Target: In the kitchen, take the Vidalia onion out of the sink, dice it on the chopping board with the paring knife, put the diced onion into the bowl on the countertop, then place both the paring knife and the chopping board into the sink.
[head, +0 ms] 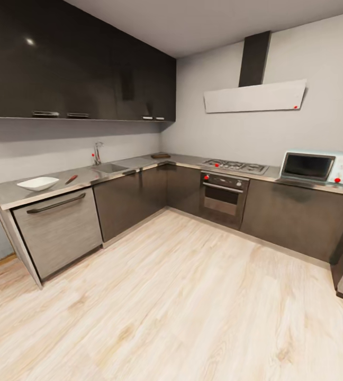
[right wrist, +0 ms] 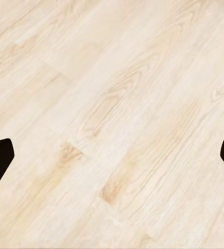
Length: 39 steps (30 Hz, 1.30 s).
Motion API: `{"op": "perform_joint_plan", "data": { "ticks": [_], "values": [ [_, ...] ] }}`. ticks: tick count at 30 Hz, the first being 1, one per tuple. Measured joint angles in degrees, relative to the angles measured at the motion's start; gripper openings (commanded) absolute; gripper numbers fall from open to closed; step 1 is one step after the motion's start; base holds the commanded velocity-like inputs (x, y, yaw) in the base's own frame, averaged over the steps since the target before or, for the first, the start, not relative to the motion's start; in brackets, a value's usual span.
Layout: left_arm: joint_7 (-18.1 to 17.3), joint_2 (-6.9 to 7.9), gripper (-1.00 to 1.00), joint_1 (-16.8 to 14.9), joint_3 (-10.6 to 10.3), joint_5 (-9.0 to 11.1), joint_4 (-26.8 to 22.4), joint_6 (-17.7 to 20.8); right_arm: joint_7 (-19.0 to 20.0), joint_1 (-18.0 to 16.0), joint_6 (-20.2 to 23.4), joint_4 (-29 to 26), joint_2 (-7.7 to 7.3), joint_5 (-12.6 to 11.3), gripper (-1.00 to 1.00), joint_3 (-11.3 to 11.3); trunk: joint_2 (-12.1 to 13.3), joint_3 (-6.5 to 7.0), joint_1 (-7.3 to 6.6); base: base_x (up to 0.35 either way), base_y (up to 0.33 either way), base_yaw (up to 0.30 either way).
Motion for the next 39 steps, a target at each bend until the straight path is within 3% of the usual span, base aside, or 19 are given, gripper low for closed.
{"op": "perform_joint_plan", "data": {
  "ticks": [39],
  "values": [
    [0.02, 0.01, 1.0, 0.0, 0.0, -0.04, -0.05, 0.0, 0.0, 0.0, 0.0, 0.0, 0.0, 0.0, 1.0, 0.0, 0.0, 0.0, 0.0, 0.344, 0.0, 0.0]
  ]
}}
